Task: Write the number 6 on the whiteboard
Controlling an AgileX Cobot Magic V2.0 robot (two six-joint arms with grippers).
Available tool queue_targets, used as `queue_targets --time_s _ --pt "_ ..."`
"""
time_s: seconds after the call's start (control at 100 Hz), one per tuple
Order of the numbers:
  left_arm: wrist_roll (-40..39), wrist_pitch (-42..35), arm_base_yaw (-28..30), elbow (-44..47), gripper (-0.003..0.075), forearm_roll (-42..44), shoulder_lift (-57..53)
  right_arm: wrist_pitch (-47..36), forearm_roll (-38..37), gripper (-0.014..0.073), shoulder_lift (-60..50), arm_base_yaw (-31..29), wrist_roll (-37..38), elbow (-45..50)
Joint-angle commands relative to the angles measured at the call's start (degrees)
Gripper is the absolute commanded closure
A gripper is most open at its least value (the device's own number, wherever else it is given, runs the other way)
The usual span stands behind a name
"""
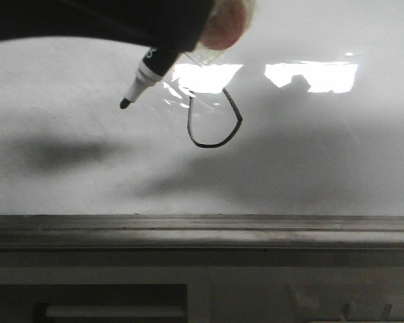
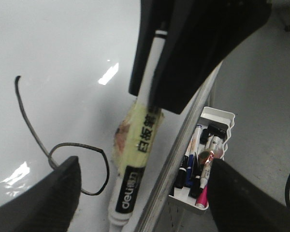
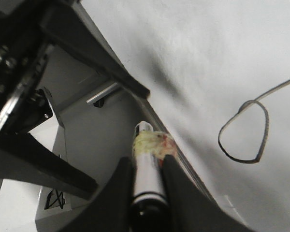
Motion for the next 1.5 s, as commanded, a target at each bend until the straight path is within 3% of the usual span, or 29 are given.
queue_targets --time_s 0.0,0.1,0.37,0.53,0.76,0.96,1.18,1.37,1.49 --pt "-0.02 -3.07 -0.82 -2.46 0.023 -0.35 1.13 -1.38 1.8 0.0638 -0.63 0.25 -1.1 -2.46" --pt "-0.02 -4.14 -0.7 -2.57 0.0257 -0.35 1.42 -1.27 0.59 0.0638 -0.63 0.25 -1.1 -2.58" --pt "-0.02 -5.23 -0.7 -2.57 0.0448 0.01 1.4 -0.85 -0.14 0.0638 -0.63 0.25 -1.1 -2.58" --pt "-0.02 -5.5 -0.7 -2.57 0.0519 0.78 1.4 -0.75 0.52 0.0638 -0.63 0.25 -1.38 -2.58" --pt "-0.02 -5.5 -0.7 -2.57 0.0522 0.82 1.4 -0.55 1.7 0.0638 -0.63 0.25 -2.7 -2.58" --pt "-0.02 -5.5 -0.7 -2.57 0.0449 0.91 1.4 -0.54 2.71 0.0638 -0.49 0.25 -3.4 -2.58" --pt "-0.02 -5.26 -0.7 -2.57 0.0459 1.61 1.4 -0.3 3.41 0.0638 -0.28 0.25 -3.79 -2.58" --pt "-0.02 -5.26 -0.7 -2.57 0.0574 1.92 1.4 -0.3 3.8 0.0638 -0.28 0.25 -3.99 -2.58" --pt "-0.02 -5.26 -0.7 -2.57 0.0722 1.92 1.4 -0.48 3.93 0.0636 -0.28 0.25 -3.99 -2.58"
